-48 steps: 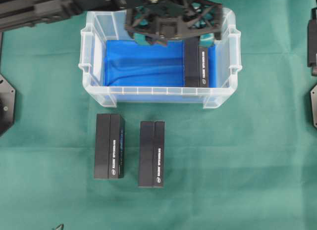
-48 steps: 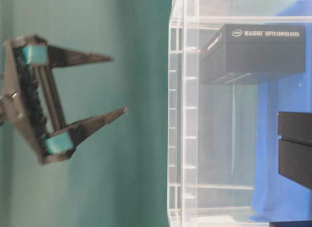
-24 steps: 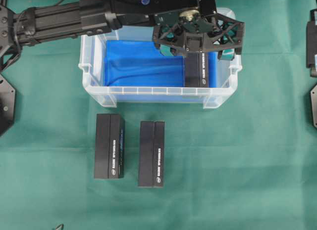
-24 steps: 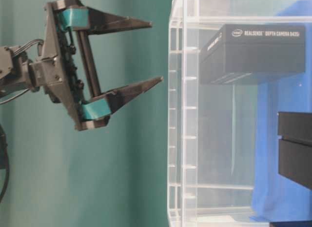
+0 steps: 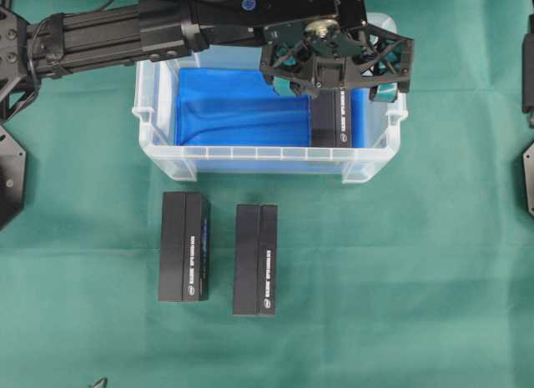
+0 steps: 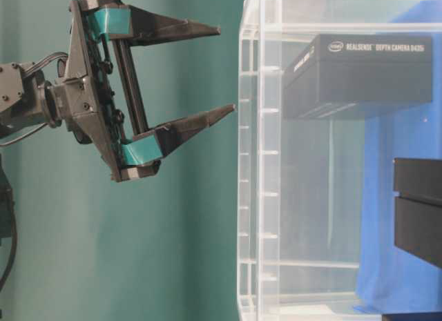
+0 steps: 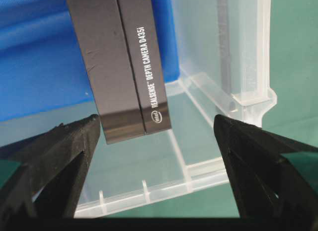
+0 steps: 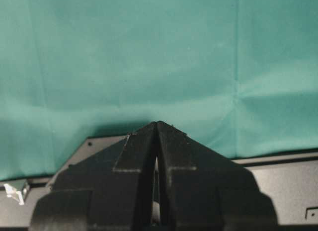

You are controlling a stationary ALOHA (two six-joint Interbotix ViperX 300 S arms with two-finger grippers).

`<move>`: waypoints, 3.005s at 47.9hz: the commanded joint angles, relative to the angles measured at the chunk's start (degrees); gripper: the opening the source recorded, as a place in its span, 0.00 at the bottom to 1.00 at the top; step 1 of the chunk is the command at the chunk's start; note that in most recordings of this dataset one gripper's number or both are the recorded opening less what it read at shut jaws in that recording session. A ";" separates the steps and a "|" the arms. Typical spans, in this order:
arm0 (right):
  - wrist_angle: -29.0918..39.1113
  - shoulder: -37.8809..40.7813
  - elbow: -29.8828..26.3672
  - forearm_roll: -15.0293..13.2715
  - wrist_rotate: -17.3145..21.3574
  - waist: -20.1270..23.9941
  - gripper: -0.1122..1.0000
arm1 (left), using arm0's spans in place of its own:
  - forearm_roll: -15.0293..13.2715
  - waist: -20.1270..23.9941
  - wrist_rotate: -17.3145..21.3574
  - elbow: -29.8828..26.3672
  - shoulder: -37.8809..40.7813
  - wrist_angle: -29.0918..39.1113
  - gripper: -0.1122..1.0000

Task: Take the box out of the case with the left arm.
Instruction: 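Move the open left gripper over the right black box in the case, then lower the left gripper around the right box and close on it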

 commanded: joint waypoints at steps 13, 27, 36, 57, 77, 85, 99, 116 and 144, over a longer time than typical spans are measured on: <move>-0.26 -0.18 -0.53 0.09 0.00 0.00 0.11 | -0.18 0.09 -0.18 -0.62 -1.23 0.44 0.97; -0.26 -0.18 -0.53 0.18 0.00 -0.09 0.11 | -0.18 0.09 -0.09 -0.62 -1.32 1.14 0.97; -0.26 -0.18 -0.53 0.09 0.00 -0.09 0.11 | -0.18 0.09 -0.09 -0.62 -1.32 1.14 0.97; -0.35 -0.18 -0.53 0.18 0.00 -0.09 0.11 | -0.18 0.09 -0.09 -0.09 -1.32 0.97 0.97; -0.26 -0.09 -0.53 0.09 0.00 -0.09 0.11 | 0.70 0.18 -0.26 1.85 -1.67 0.26 0.97; -0.26 -0.18 -0.53 0.18 0.00 -0.09 0.11 | 0.97 0.53 -0.09 3.43 -1.85 -1.76 0.97; -0.35 -0.18 -0.35 0.18 0.00 -0.09 0.11 | 1.05 1.41 -0.09 7.65 -2.81 -4.92 0.97; -0.18 -0.26 -0.26 0.18 0.00 0.00 0.11 | 1.23 1.93 -0.09 11.51 -2.99 -9.84 0.97; -0.26 -0.26 -0.18 0.18 0.00 -0.09 0.11 | 1.23 2.55 0.09 14.94 -2.20 -13.97 0.97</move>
